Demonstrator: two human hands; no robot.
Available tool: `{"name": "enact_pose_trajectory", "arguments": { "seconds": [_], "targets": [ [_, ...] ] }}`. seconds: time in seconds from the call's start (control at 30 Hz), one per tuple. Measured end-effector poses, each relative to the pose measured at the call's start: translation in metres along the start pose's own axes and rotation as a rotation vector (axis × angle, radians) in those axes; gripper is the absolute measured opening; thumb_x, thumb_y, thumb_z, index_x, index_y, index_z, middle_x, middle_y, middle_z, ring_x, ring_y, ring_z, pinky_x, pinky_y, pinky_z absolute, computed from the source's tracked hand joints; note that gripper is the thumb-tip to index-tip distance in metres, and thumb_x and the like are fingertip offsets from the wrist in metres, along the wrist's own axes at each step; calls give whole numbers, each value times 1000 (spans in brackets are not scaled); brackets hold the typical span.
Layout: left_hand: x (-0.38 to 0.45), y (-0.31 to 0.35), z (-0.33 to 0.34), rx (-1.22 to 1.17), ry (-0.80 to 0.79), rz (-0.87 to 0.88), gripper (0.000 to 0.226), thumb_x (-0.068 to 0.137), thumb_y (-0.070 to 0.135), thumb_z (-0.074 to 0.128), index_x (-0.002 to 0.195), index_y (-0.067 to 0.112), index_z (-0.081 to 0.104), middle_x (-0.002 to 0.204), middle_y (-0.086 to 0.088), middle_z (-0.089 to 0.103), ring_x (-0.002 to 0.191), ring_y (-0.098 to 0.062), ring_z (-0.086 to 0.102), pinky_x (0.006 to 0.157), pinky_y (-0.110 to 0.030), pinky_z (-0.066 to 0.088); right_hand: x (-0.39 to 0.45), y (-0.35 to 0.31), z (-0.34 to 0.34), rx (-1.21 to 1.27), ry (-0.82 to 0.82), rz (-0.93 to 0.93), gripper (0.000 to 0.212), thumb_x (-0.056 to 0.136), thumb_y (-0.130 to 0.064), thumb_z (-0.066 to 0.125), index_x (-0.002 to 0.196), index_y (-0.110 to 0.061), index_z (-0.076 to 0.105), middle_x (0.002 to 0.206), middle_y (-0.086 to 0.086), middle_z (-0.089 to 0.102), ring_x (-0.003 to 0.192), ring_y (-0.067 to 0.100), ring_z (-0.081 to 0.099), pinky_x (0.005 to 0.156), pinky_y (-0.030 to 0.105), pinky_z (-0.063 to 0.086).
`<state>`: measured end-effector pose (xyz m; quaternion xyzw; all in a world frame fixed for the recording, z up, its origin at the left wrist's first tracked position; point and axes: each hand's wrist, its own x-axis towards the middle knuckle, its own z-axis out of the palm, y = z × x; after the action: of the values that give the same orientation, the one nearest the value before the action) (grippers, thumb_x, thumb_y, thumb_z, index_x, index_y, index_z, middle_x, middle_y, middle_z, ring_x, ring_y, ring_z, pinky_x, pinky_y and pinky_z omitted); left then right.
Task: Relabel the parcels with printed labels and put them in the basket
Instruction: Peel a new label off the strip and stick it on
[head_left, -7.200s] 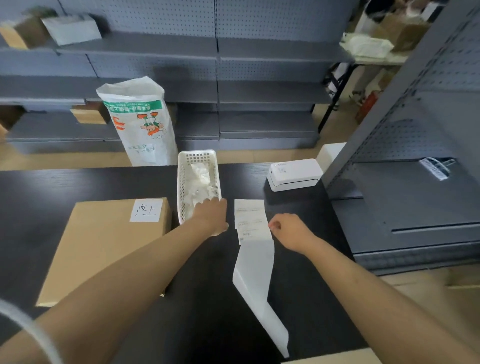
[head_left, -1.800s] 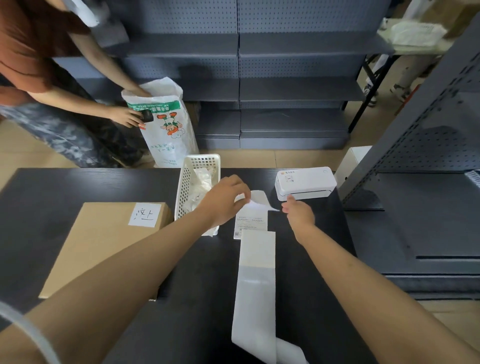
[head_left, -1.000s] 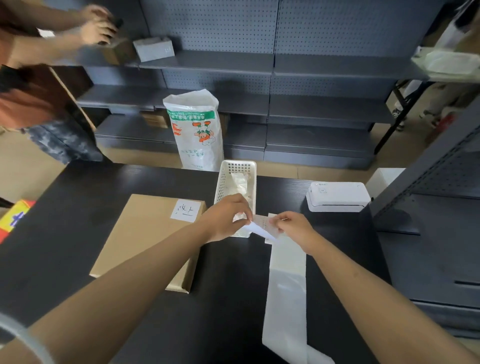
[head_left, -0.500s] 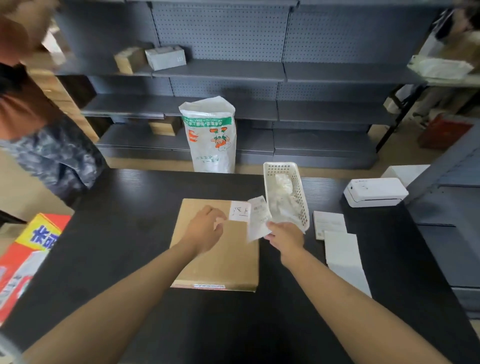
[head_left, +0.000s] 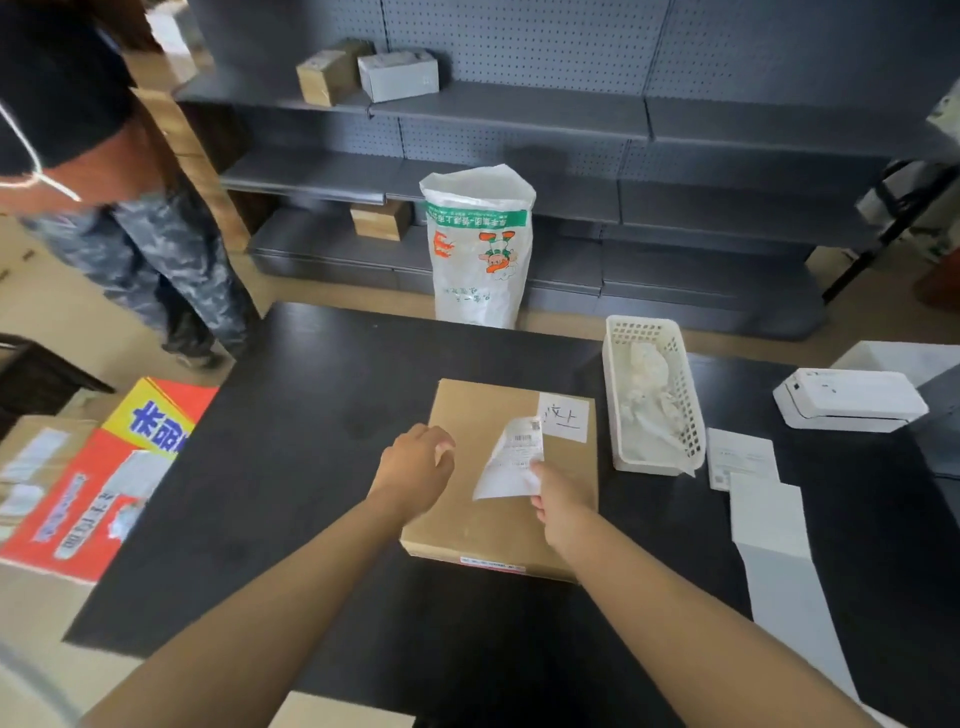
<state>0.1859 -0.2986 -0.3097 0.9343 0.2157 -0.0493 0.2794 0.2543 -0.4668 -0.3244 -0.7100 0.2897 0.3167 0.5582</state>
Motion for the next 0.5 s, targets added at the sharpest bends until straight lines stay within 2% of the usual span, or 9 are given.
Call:
{"name": "enact_pose_trajectory", "arguments": {
  "seconds": [0.07, 0.13, 0.2, 0.3, 0.37, 0.43, 0.5],
  "targets": [
    [4, -8, 0, 10, -18, 24, 25, 98, 24, 42, 115, 21, 60, 121, 1, 55, 108, -19, 53, 98, -37, 40, 1, 2, 7, -56, 69, -29, 21, 89, -40, 62, 80, -22, 57, 84, 1, 62, 86, 23, 61, 88, 40, 51],
    [11, -15, -2, 20, -46, 54, 25, 98, 24, 41, 116, 21, 59, 122, 1, 55, 108, -20, 53, 97, -36, 42, 0, 0, 14, -97, 133, -37, 26, 90, -42, 60, 72, -24, 54, 81, 1, 61, 78, 21, 58, 74, 35, 50],
    [18, -19, -4, 52, -72, 99, 26, 98, 23, 41, 118, 21, 58, 123, 0, 55, 107, -21, 52, 95, -34, 42, -2, -3, 20, -113, 196, -26, 27, 90, -42, 59, 71, -24, 54, 80, 2, 61, 72, 19, 56, 63, 30, 44],
    [27, -21, -6, 83, -92, 160, 27, 98, 22, 41, 121, 20, 56, 125, 0, 54, 110, -22, 51, 95, -33, 40, -3, -3, 27, -134, 250, -3, 22, 92, -33, 55, 83, -15, 63, 92, 7, 66, 76, 21, 57, 60, 28, 40],
    [31, -20, -6, 101, -111, 191, 28, 98, 22, 40, 122, 19, 56, 127, 0, 53, 111, -22, 51, 96, -34, 40, -8, -3, 31, -107, 265, 6, 25, 92, -32, 57, 95, -9, 67, 99, 10, 68, 84, 25, 60, 65, 30, 45],
    [34, -19, -5, 126, -121, 222, 29, 99, 22, 40, 122, 19, 55, 127, 0, 54, 110, -23, 51, 95, -35, 41, -8, -4, 33, -63, 288, 5, 29, 89, -37, 62, 96, -9, 67, 94, 8, 66, 86, 26, 61, 74, 33, 50],
    [36, -17, -5, 144, -113, 235, 29, 99, 22, 39, 123, 19, 55, 126, 0, 54, 109, -23, 51, 95, -36, 41, -9, -6, 31, -89, 330, 2, 27, 90, -37, 60, 82, -12, 63, 78, 3, 58, 72, 21, 56, 65, 30, 46]
  ]
}}
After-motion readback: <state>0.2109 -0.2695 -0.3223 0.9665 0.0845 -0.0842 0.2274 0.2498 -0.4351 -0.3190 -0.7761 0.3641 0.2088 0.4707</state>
